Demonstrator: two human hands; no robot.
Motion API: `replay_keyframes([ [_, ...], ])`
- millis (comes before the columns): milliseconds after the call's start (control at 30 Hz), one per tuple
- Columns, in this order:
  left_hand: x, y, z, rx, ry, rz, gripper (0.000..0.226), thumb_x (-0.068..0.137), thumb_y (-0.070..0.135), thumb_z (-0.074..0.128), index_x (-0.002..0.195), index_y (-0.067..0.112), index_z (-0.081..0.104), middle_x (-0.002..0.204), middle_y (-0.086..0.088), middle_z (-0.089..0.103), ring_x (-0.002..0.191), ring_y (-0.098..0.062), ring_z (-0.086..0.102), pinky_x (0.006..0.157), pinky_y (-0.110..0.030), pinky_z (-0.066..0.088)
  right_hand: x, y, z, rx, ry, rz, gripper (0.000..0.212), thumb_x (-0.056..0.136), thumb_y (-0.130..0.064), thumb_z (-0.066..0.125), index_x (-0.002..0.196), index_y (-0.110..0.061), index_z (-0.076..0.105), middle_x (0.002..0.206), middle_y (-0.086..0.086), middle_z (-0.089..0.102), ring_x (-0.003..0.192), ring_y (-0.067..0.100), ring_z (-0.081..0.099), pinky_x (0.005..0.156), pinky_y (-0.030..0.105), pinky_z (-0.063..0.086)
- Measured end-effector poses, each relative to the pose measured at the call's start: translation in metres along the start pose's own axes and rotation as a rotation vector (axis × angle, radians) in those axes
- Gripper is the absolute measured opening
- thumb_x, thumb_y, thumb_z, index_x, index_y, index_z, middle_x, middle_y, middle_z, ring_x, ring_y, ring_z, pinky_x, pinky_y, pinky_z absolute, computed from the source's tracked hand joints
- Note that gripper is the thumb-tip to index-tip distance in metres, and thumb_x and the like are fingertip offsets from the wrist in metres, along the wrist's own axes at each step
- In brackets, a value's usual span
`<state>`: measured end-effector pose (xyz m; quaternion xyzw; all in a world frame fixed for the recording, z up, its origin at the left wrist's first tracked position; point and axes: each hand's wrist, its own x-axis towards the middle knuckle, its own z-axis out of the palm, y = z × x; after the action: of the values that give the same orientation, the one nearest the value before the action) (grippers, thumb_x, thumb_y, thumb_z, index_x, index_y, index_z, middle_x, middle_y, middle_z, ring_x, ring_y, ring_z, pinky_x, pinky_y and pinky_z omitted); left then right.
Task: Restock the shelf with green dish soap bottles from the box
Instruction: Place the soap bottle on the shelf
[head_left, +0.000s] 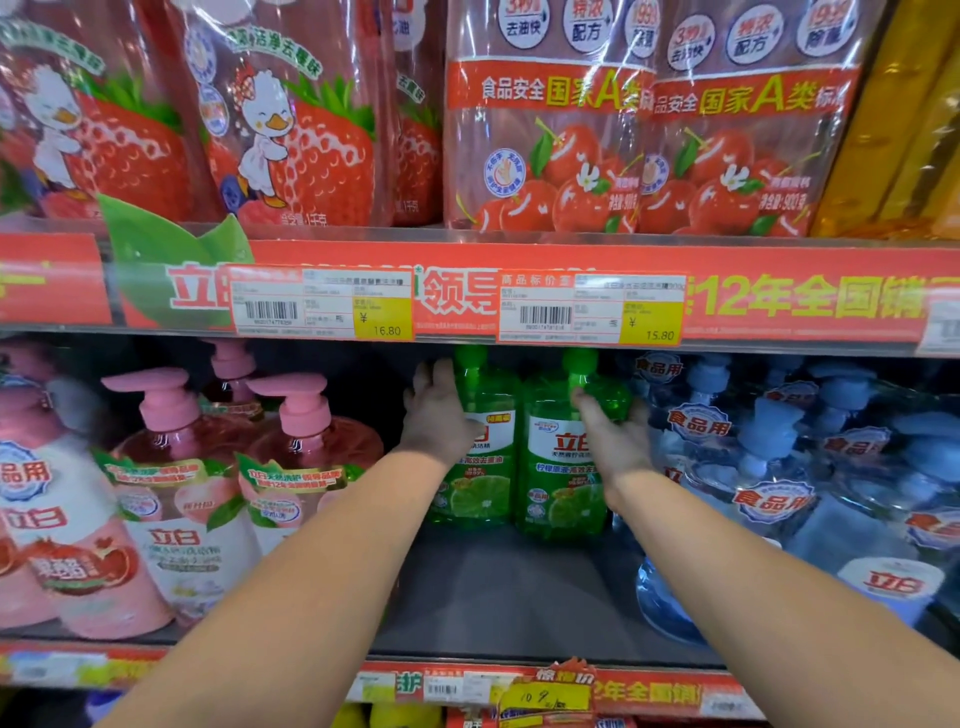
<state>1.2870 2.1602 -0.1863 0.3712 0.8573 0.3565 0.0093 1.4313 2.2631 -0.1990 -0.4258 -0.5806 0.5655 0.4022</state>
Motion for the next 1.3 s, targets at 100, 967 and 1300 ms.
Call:
replay_keyframes([
  [100,-0.002,-0.001,-0.002,0.01,-0.003,0.007,0.075,0.075,0.012,0.07,0.137,0.011,0.03,0.146,-0.015,0.026,0.127,-0.04,0.035,0.102,-0.045,0.038,-0.002,-0.002,0.001,-0.01,0.009,-0.01,0.094,0.082,-0.049,0.064,0.152,-0.02,0.007,0.158,0.007,0.021,0.143,0.028,0.025,0.115,0.043,0.024],
  [967,-0.012,0.003,-0.005,0.015,-0.1,-0.083,0.082,0.089,0.022,0.061,0.151,0.025,0.008,0.159,-0.012,-0.01,0.14,-0.04,0.027,0.112,-0.045,0.032,0.008,0.004,0.005,-0.026,0.001,-0.008,0.1,0.081,-0.048,0.065,0.151,-0.008,0.007,0.158,0.012,0.017,0.144,0.028,0.021,0.118,0.039,0.021],
  [1300,-0.03,0.014,-0.008,0.356,-0.094,-0.03,0.097,0.086,0.042,0.061,0.151,0.023,-0.008,0.159,-0.01,-0.016,0.145,-0.041,-0.002,0.114,-0.053,0.016,-0.01,-0.017,0.004,-0.424,0.025,-0.148,0.086,0.09,-0.039,0.058,0.151,-0.007,0.007,0.157,0.019,0.015,0.143,0.034,0.022,0.114,0.04,0.025],
])
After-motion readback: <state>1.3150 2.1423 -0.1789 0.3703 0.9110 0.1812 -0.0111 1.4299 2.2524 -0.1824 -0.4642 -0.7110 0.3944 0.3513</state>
